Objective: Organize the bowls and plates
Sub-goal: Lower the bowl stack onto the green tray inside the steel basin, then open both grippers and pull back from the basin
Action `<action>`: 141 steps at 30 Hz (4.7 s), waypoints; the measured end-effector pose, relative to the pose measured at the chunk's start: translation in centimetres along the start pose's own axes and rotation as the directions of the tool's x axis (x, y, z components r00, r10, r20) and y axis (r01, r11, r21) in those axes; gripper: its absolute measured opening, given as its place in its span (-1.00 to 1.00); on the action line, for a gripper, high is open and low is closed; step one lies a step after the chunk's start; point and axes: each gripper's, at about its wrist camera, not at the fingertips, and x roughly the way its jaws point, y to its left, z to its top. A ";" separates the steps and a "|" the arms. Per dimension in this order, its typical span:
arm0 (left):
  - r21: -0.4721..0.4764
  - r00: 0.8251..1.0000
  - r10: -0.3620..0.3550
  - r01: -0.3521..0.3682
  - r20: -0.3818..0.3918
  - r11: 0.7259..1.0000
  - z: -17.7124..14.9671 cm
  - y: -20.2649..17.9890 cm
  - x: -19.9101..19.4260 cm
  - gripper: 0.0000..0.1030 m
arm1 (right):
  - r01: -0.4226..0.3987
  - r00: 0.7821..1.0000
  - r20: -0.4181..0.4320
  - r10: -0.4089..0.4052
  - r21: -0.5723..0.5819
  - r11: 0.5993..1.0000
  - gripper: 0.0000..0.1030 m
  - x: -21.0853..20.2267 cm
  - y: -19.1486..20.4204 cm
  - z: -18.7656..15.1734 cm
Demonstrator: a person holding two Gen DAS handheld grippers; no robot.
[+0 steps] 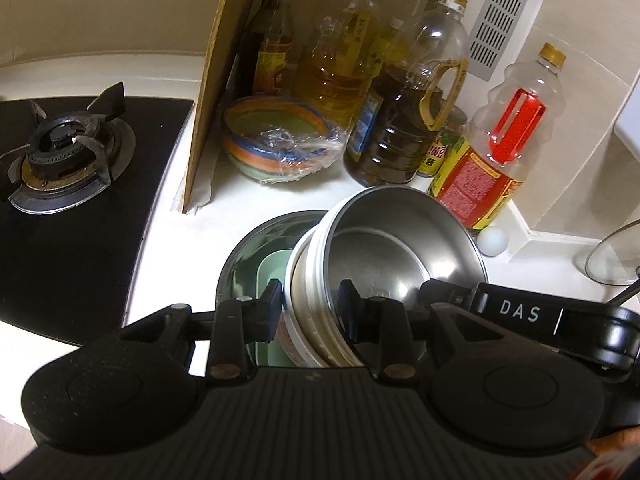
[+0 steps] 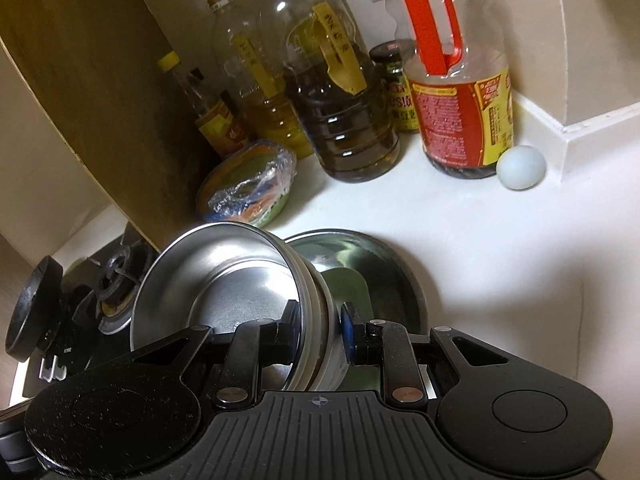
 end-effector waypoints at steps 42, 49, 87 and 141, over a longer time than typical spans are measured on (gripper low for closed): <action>-0.012 0.997 -0.002 0.001 -0.077 1.000 0.4 1.0 3.2 -0.48 | 0.039 0.997 -0.076 -0.035 0.051 0.998 -0.57 3.0 -0.5 0.1; -0.029 0.997 -0.009 0.006 -0.080 1.000 0.6 1.2 3.4 -0.50 | 0.037 0.997 -0.076 -0.033 0.050 0.998 -0.57 3.1 -0.5 0.2; -0.003 0.999 -0.030 0.030 -0.020 1.000 0.9 1.6 2.4 -0.48 | -0.067 0.998 -0.016 0.067 0.017 0.998 -0.45 2.1 -1.4 0.1; -0.028 0.973 -0.156 0.153 -0.170 0.988 2.5 2.9 2.1 -0.71 | -0.042 0.983 -0.158 0.095 0.310 0.950 -0.72 1.0 -2.7 2.6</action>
